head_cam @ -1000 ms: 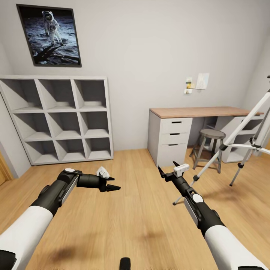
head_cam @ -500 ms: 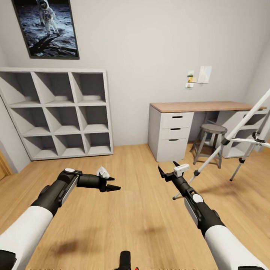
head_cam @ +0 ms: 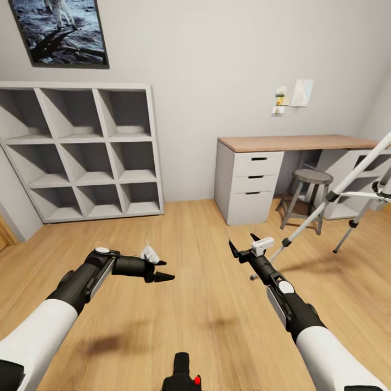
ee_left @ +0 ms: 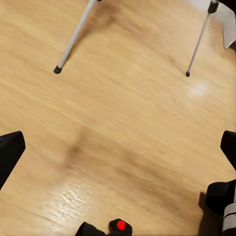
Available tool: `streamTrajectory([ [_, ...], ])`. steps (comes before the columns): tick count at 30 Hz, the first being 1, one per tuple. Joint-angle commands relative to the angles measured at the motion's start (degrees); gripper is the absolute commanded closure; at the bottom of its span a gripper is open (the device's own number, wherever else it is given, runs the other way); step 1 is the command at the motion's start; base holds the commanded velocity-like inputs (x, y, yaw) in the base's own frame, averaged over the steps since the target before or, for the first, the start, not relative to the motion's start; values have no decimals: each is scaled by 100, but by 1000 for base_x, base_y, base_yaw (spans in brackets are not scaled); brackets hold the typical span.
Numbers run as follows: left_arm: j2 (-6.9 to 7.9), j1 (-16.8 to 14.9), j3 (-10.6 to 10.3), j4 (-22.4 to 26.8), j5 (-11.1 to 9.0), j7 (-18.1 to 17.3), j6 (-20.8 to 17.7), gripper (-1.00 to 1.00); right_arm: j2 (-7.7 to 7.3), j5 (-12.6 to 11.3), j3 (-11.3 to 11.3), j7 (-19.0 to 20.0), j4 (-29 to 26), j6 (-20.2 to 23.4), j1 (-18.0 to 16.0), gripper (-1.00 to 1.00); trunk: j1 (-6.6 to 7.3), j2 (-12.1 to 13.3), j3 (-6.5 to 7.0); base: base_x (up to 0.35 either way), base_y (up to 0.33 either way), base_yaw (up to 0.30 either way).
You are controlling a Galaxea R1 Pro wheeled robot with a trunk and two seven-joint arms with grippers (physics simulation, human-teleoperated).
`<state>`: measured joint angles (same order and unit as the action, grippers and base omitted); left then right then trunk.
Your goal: Attach the digital camera to the camera tripod in the bedroom.
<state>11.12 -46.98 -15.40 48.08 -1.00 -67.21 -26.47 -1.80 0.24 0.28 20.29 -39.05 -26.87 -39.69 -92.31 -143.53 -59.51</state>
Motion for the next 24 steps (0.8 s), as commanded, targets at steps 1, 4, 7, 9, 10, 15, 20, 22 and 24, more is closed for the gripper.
streamTrajectory([
  [1,4,-4,-44,-32,-12,-10,33,-100,-3,-1,2,12,3,-20,-4,-100,-1,-4,-28,0,0,0],
  [4,4,-4,-176,-121,-12,-6,389,-100,-1,-3,-4,5,3,-62,-4,-100,-9,-8,-95,0,0,0],
  [7,2,-4,-245,-154,-13,-2,621,-100,-2,0,-8,3,3,-104,-4,-100,-16,-12,-161,0,0,0],
  [9,-3,-4,-284,-173,-14,9,754,-100,-1,2,-5,1,3,-128,-4,-100,-22,-15,-205,0,0,0],
  [10,-2,-4,-285,-176,-14,10,760,-100,0,2,-4,1,3,-129,-4,-100,-24,-16,-227,0,0,0],
  [15,4,-4,-287,-183,-14,13,780,-100,-2,2,-6,1,3,-133,-4,-100,-37,-23,-338,0,0,0],
  [20,4,-4,-288,-185,-14,15,783,-100,-1,2,-4,1,3,-134,-4,-100,-50,-30,-449,0,0,0],
  [22,4,-4,-288,-184,-14,15,783,-100,-2,2,-7,1,3,-134,-4,-100,-55,-32,-493,0,0,0],
  [24,4,-4,-286,-185,-14,15,783,-100,-1,2,-9,1,3,-134,-4,-100,-60,-35,-538,0,0,0],
])
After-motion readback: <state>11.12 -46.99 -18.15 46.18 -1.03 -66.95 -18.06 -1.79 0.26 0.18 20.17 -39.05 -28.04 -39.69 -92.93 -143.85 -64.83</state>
